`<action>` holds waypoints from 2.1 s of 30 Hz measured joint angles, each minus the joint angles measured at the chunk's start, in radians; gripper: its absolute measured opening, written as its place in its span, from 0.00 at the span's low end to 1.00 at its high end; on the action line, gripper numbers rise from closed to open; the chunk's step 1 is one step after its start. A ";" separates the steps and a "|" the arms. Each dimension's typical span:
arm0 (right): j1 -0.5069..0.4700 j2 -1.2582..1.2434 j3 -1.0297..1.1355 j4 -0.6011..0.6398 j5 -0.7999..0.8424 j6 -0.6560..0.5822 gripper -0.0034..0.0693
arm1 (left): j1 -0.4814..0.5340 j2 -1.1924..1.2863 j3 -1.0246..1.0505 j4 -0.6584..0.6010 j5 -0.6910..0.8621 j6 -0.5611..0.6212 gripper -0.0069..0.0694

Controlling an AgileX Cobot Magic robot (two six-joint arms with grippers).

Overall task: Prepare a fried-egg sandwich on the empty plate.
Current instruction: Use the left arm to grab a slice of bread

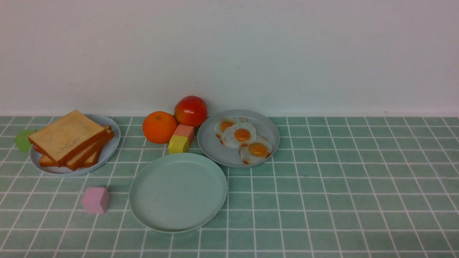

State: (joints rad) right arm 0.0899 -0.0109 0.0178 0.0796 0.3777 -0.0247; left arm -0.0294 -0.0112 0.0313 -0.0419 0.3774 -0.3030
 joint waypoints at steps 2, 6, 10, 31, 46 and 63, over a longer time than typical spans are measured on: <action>0.000 0.000 0.000 0.000 0.000 0.000 0.38 | 0.000 0.000 0.000 0.000 0.000 0.000 0.40; 0.000 0.000 0.000 0.000 0.000 0.000 0.38 | 0.000 0.000 0.000 0.000 0.000 0.000 0.40; 0.000 0.000 0.000 0.000 0.000 0.000 0.38 | 0.000 0.000 0.000 0.000 0.000 0.000 0.40; 0.000 0.000 0.000 0.000 0.000 0.000 0.38 | 0.000 0.000 0.000 -0.367 -0.281 -0.254 0.40; 0.000 0.000 0.007 0.165 -0.069 0.071 0.38 | 0.000 0.039 -0.241 -0.416 -0.100 -0.042 0.15; 0.001 0.101 -0.257 0.494 0.059 0.046 0.26 | 0.000 0.859 -0.766 -0.363 0.383 0.471 0.10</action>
State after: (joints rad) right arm 0.0906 0.0899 -0.2389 0.5737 0.4372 0.0218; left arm -0.0294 0.8478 -0.7346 -0.4050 0.7608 0.1677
